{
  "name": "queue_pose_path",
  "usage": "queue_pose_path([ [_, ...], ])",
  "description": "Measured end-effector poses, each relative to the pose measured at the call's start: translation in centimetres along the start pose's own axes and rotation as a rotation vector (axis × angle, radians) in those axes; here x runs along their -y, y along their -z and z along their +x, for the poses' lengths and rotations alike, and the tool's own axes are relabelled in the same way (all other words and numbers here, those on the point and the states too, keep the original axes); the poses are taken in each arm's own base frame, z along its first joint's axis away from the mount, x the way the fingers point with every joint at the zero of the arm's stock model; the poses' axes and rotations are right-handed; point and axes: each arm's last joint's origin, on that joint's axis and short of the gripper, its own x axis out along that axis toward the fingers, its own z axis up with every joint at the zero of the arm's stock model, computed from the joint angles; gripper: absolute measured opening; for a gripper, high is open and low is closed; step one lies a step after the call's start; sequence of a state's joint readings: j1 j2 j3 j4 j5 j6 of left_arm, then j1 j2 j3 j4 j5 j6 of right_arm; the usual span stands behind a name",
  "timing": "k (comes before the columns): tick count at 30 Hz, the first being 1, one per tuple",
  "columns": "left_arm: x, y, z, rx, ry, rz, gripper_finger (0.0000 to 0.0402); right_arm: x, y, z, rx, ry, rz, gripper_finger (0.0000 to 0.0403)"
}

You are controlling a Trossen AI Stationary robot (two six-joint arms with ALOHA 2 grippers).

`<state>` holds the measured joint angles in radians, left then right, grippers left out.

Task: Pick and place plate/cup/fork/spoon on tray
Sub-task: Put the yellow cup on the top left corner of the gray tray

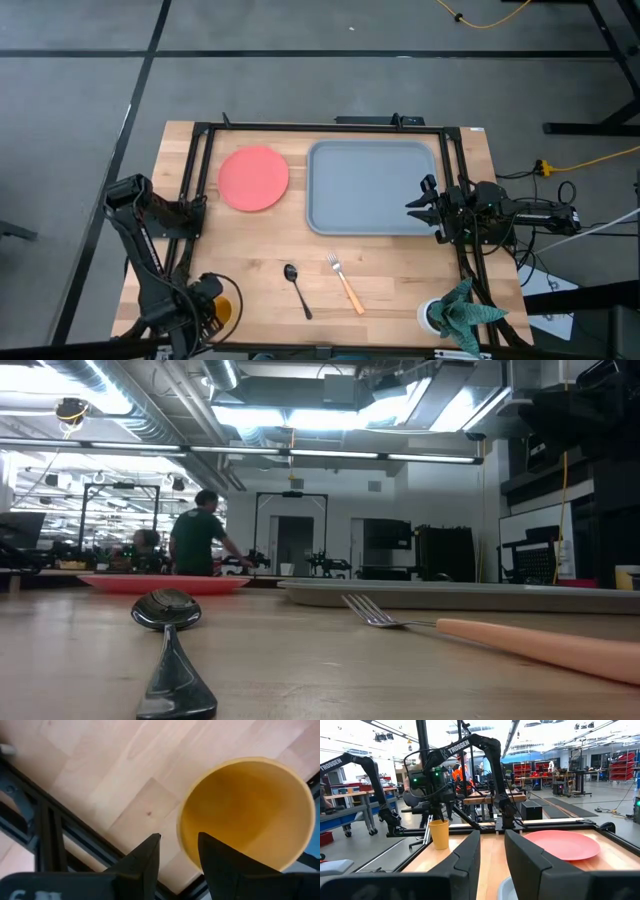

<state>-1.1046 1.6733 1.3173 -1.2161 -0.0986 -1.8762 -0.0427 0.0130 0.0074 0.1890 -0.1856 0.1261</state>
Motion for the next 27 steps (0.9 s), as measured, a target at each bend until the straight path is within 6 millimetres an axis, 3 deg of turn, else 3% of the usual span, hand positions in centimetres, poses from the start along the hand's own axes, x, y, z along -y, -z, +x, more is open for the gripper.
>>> queue_pose_path([
  [14, -0.9, -0.3, 3.5, 0.01, -0.025, -0.019, 0.0122, 0.0, 0.0, 0.0, 0.0, 0.0, 0.0, 0.0094],
  [17, -0.8, -0.9, 3.8, 0.053, -0.023, 0.001, 0.0083, 0.0, 0.0, 0.0, 0.0, 0.001, 0.0, 0.0094],
  [20, -0.6, -1.7, 3.8, 0.124, -0.011, 0.062, 0.0019, 0.0, 0.0, 0.0, 0.0, 0.001, -0.001, 0.0094],
  [24, -0.5, -2.6, 3.1, 0.19, -0.038, 0.15, 0.0005, 0.0, 0.0, 0.0, 0.0, 0.0, -0.001, 0.0094],
  [27, -0.4, -3.6, 1.3, 0.179, -0.074, 0.194, 0.0004, 0.0, 0.0, 0.0, -0.001, 0.001, -0.001, 0.0094],
])
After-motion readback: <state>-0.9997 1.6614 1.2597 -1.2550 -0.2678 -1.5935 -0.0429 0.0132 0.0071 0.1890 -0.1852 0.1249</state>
